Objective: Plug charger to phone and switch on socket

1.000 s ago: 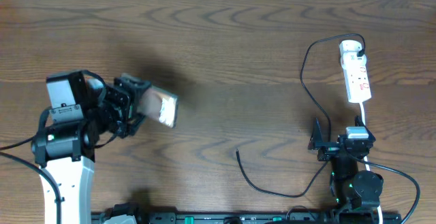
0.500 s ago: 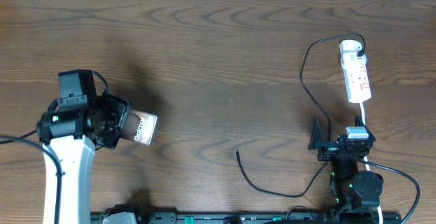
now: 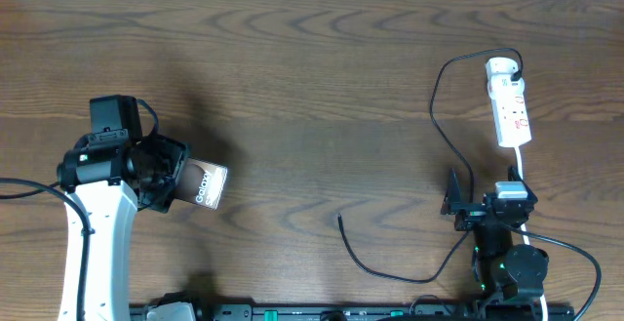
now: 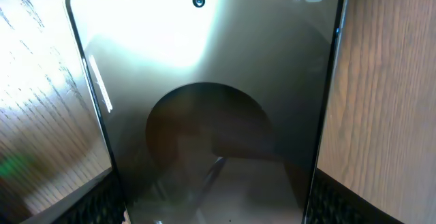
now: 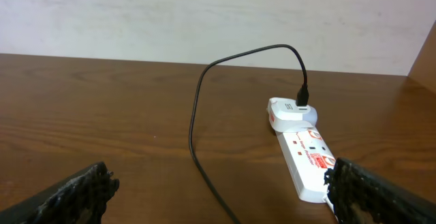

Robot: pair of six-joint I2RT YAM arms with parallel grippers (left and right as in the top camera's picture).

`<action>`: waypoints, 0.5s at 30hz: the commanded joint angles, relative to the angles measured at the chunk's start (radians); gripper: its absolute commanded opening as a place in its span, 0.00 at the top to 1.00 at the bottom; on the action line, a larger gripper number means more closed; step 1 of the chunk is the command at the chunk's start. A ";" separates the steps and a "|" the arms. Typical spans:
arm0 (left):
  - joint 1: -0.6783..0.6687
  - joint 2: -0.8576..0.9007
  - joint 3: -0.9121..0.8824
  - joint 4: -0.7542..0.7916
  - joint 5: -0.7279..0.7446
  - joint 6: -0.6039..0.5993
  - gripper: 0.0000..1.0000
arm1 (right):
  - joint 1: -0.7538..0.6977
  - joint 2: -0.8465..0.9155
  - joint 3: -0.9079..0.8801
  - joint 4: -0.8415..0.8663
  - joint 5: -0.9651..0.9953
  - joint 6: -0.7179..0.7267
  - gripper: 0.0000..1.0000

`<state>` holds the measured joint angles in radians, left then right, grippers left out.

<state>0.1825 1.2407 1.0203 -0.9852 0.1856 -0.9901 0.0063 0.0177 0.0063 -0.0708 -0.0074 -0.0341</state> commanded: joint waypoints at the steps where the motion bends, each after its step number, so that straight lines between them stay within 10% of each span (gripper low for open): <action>1: 0.003 -0.006 0.024 0.002 0.011 0.010 0.93 | 0.008 -0.003 -0.001 -0.003 0.010 -0.008 0.01; 15: 0.003 -0.006 0.024 0.021 0.009 -0.006 0.93 | 0.008 0.110 0.228 0.113 -0.229 0.127 0.01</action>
<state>0.1825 1.2407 1.0203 -0.9676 0.1856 -0.9905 0.0063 0.0574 0.0986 0.0357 -0.1467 0.0429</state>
